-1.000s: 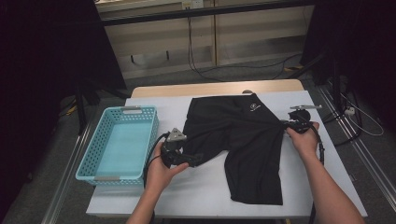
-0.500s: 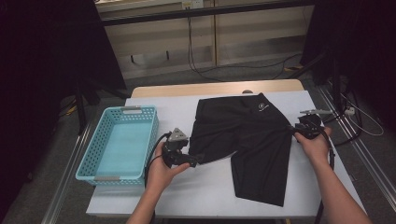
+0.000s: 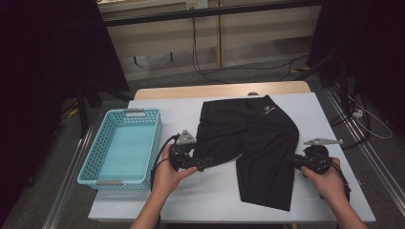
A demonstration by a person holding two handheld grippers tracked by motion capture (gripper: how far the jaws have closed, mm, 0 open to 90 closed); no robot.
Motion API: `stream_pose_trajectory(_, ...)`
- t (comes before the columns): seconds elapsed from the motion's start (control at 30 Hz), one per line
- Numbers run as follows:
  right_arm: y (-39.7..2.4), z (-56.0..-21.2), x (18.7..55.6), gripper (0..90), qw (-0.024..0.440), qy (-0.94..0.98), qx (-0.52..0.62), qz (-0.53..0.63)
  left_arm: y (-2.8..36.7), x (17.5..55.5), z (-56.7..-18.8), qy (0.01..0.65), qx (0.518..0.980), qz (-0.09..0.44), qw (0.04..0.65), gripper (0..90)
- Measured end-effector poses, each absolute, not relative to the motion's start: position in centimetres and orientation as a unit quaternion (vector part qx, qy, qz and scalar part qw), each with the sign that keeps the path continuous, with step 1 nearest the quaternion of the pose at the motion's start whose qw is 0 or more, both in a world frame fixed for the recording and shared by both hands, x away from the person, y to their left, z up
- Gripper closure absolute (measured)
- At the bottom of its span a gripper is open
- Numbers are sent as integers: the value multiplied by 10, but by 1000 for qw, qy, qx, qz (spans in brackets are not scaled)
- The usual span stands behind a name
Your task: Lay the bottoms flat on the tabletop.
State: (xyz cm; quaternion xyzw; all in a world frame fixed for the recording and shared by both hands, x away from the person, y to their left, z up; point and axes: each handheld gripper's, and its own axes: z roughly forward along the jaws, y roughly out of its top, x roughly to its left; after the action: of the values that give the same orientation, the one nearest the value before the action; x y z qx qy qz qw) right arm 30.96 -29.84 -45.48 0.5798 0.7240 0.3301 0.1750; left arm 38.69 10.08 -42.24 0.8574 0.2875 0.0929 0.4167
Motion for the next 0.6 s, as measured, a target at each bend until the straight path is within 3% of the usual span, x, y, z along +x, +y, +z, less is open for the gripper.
stream_pose_trajectory(0.1,-290,-454,301,894,182,734,573,316,100,386,-423,285,858,89,418,150)
stream_pose_trajectory(0.23,-296,-454,301,900,170,725,582,327,100,385,-422,283,858,90,419,150)
stream_pose_trajectory(0.6,-350,-452,290,895,207,711,602,298,106,385,-421,288,855,89,421,145)
